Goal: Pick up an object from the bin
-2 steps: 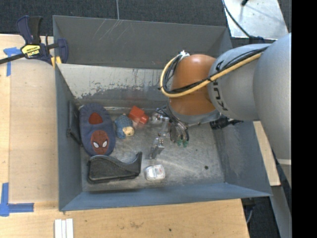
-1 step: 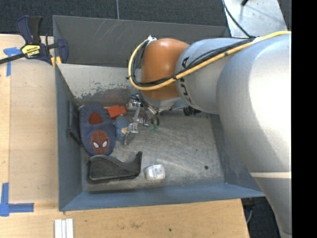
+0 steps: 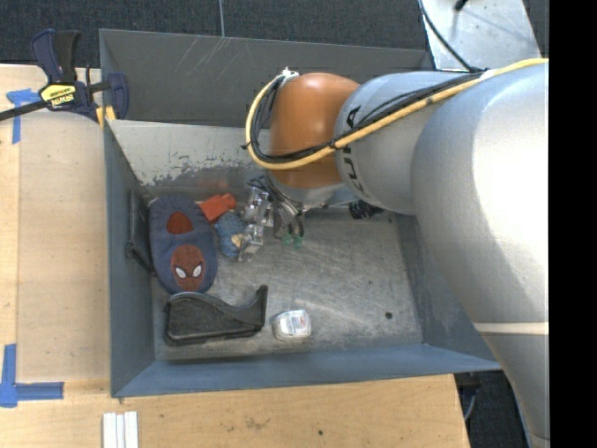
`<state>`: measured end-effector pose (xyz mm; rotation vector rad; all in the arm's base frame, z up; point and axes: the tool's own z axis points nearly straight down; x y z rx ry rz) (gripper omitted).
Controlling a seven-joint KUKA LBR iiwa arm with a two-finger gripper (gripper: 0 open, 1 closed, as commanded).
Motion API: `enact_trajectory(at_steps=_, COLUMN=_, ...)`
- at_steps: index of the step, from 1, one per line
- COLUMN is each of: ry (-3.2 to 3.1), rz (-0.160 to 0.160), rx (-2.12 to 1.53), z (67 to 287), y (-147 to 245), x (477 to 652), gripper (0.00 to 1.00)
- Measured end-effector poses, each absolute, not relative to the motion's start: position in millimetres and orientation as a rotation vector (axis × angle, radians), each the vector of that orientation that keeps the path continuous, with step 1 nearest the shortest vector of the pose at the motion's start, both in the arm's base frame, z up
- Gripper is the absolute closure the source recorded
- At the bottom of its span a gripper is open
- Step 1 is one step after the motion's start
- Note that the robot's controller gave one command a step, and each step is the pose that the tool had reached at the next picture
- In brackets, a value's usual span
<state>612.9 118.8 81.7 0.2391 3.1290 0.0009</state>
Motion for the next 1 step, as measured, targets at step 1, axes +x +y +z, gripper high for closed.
enact_trajectory(at_steps=1, ry=3.122, rz=0.003, rx=-0.222, z=256.3, y=133.2, x=616.1, gripper=1.0)
